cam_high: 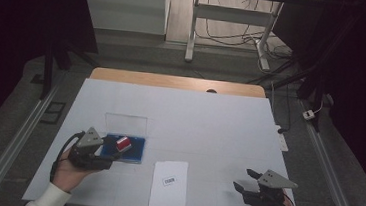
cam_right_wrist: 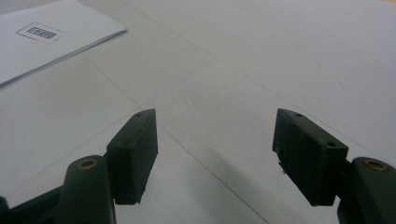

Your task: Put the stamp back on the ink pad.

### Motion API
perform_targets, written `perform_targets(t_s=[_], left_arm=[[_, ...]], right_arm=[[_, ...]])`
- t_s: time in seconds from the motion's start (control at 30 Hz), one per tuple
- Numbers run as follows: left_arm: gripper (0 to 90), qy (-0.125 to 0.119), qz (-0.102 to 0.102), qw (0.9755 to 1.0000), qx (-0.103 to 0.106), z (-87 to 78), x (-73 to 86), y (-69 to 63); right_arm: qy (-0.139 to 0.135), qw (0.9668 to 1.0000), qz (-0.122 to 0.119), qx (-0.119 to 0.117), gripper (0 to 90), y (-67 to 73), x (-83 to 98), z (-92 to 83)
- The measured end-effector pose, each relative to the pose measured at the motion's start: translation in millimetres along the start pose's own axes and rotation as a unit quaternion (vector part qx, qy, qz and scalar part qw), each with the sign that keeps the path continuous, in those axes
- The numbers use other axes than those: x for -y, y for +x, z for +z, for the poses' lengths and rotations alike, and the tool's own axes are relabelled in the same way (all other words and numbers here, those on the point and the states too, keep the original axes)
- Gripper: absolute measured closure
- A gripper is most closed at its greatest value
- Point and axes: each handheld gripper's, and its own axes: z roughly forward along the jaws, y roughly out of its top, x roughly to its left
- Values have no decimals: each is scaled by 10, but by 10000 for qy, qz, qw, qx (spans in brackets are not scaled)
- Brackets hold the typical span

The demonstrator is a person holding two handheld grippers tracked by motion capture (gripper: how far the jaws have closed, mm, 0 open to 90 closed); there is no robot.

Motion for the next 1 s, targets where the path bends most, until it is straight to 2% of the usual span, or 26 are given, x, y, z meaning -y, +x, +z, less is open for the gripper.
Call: perform_targets(t_s=[0.17,0.37,0.73,1.0], left_arm=[[319,0,30,10000,-32,-63,212,-65],[318,15,-39,10000,-7,-72,391,-58],[319,99,21,9999,-8,-49,487,-52],[319,76,-35,10000,-6,-63,508,-37]], right_arm=[[-13,10000,-42,-16,306,36,-22,5],[6,10000,-60,-39,306,29,-17,18],[-25,9999,-80,-55,306,28,-21,26],[-18,9999,-106,-55,306,39,-30,38]])
